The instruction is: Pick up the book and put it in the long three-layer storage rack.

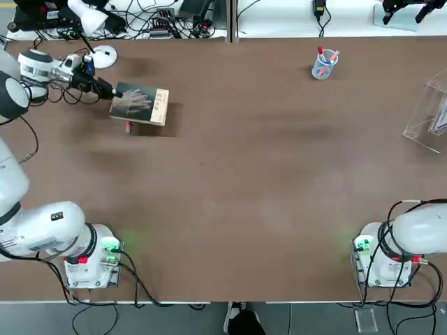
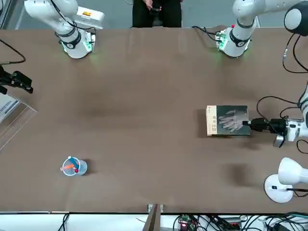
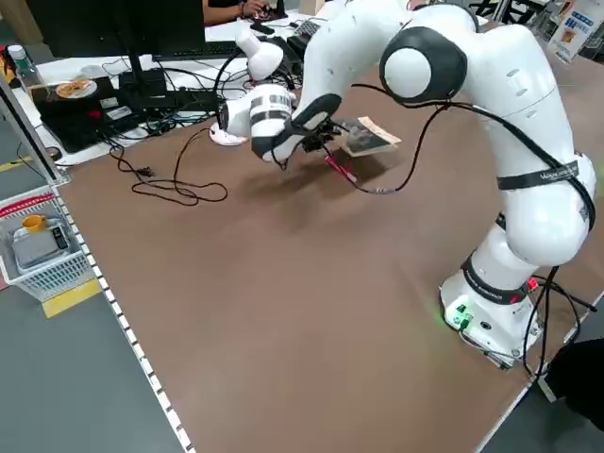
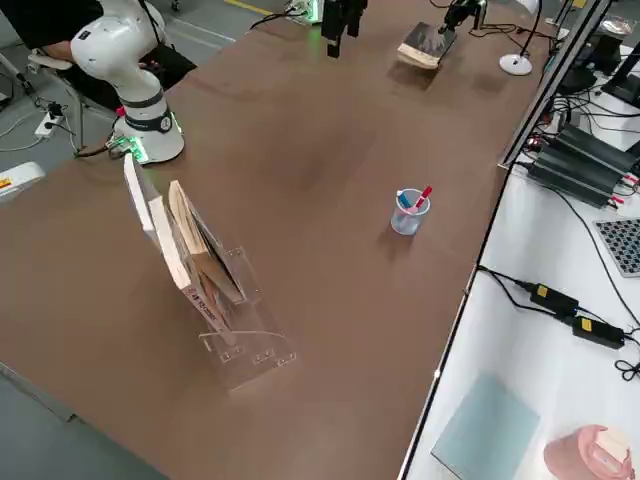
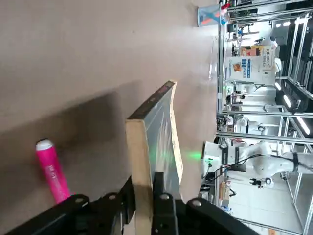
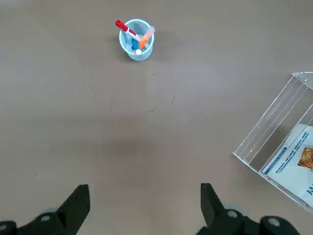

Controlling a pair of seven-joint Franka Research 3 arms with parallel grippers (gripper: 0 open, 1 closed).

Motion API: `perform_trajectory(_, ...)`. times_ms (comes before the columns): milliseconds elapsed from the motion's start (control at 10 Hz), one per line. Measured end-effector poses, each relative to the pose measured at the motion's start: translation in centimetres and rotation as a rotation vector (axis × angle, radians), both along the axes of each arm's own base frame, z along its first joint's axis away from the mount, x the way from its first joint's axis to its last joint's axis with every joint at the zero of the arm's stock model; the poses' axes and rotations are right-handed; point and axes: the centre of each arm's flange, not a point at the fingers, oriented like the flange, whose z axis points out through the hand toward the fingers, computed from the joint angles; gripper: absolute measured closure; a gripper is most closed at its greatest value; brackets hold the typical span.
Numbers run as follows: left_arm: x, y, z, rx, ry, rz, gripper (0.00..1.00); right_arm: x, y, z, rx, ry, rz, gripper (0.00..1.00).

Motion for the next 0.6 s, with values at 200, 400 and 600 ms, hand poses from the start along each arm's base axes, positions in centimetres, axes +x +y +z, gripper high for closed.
perform_trajectory(200,1.0,-1.6,2.5,0.005,0.034,-0.001,0.98,0.0,0.1,0.0,0.001,0.002,0.002,0.00)
perform_trajectory(400,1.9,-3.6,5.3,0.013,0.067,-0.001,0.98,-0.1,0.2,0.0,0.001,0.003,0.004,0.00)
perform_trajectory(600,2.4,-6.4,8.4,0.018,0.100,-0.009,0.98,-0.1,0.3,0.0,0.005,0.005,0.004,0.00)
